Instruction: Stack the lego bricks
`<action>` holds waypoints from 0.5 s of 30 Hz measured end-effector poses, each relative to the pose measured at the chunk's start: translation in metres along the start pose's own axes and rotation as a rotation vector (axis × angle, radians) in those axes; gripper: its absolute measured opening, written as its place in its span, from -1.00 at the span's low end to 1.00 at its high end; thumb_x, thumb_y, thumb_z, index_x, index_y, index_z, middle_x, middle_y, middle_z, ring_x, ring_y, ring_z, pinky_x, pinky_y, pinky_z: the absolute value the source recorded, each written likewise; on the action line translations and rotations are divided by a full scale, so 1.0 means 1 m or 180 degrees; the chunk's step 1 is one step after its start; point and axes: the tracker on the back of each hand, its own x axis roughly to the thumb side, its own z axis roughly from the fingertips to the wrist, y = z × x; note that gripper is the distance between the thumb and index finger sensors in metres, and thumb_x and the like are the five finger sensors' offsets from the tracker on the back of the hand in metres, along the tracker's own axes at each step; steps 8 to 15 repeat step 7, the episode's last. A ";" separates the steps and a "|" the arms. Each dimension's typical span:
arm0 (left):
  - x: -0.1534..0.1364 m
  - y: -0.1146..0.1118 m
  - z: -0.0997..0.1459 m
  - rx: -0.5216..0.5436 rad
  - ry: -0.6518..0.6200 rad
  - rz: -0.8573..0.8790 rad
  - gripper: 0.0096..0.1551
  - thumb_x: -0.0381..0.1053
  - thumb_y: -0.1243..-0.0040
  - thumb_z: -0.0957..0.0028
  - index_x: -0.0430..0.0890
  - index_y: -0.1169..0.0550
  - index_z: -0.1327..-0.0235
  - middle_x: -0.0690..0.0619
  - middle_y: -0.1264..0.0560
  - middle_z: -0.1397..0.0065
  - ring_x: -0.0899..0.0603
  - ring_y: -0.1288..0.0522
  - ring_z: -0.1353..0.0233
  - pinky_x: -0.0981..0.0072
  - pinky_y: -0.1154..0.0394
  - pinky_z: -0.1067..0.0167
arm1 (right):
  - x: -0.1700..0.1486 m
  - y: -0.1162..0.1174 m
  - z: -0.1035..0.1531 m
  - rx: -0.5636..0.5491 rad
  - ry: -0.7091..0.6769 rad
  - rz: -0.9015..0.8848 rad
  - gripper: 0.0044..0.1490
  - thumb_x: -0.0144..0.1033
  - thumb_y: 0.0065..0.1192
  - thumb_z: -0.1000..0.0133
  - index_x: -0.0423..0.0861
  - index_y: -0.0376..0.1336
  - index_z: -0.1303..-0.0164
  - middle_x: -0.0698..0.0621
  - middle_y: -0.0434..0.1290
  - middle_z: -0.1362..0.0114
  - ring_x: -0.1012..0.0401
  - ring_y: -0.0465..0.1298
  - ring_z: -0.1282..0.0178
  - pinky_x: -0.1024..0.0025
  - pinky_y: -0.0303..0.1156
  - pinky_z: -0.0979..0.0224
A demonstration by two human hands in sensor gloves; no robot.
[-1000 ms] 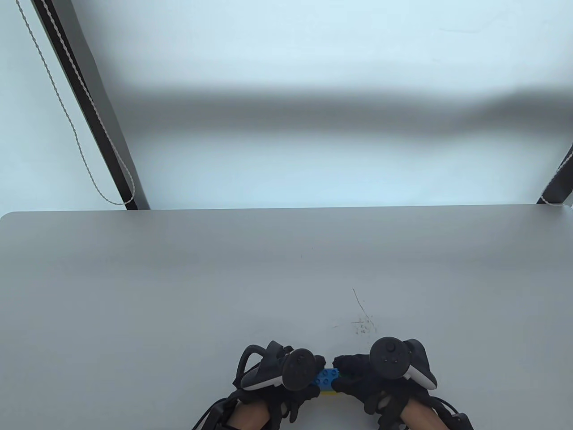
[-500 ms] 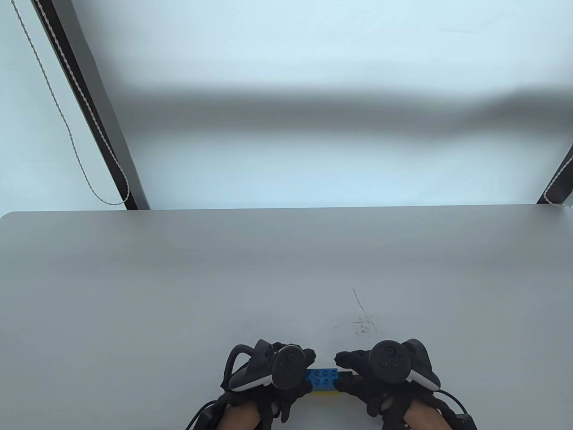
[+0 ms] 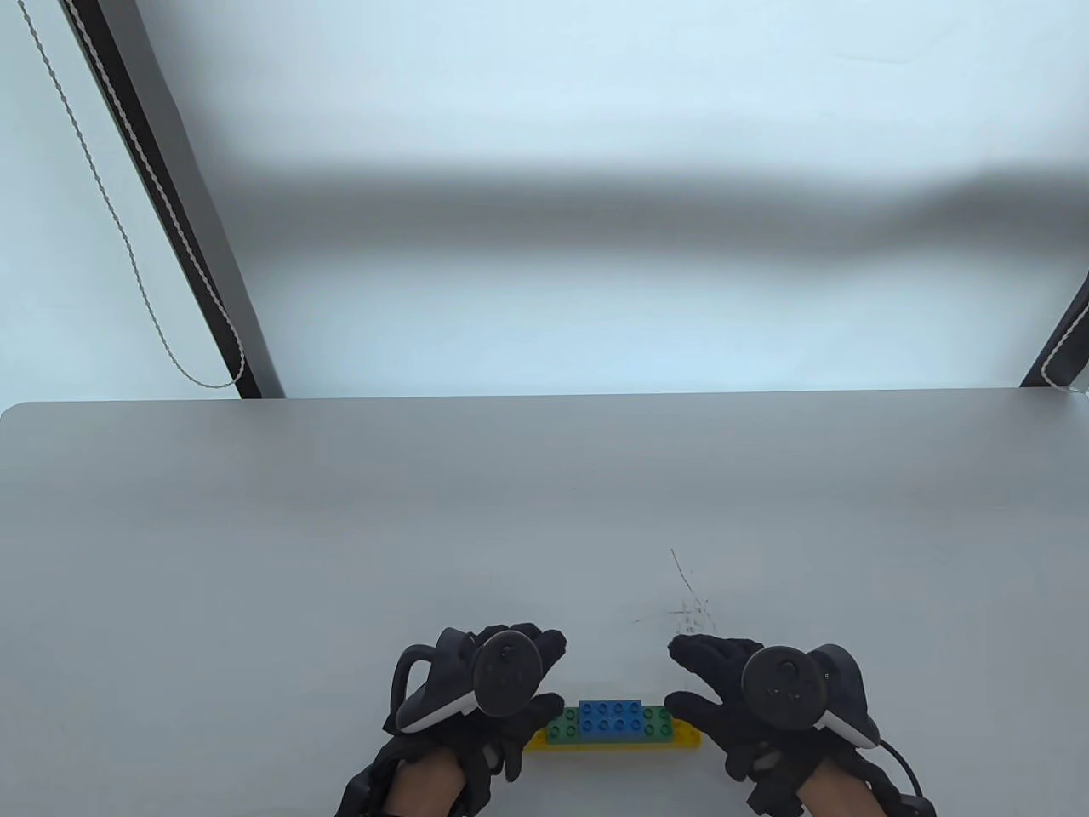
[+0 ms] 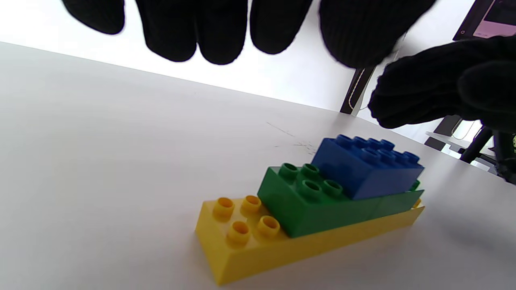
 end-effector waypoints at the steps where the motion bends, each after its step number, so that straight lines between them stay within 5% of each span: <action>1: -0.003 0.001 0.000 0.0010 0.0024 0.0023 -0.17 0.27 -0.19 0.12 0.08 -0.31 -0.47 -0.07 -0.29 -0.63 -0.30 -0.26 -0.57 -0.36 -0.21 -0.42 | -0.001 -0.002 0.001 -0.0018 0.0008 0.0004 -0.08 0.18 0.27 0.14 -0.14 0.24 -0.33 -0.18 0.45 -0.41 -0.18 0.46 -0.34 -0.35 0.26 -0.36; 15: -0.018 -0.001 -0.002 -0.0018 0.0163 0.0099 -0.16 0.27 -0.18 0.11 0.08 -0.29 -0.48 -0.08 -0.26 -0.64 -0.30 -0.24 -0.58 -0.37 -0.20 -0.42 | -0.007 -0.006 0.004 -0.0070 0.0079 -0.0004 -0.07 0.18 0.26 0.13 -0.14 0.23 -0.34 -0.18 0.45 -0.41 -0.19 0.45 -0.35 -0.37 0.24 -0.37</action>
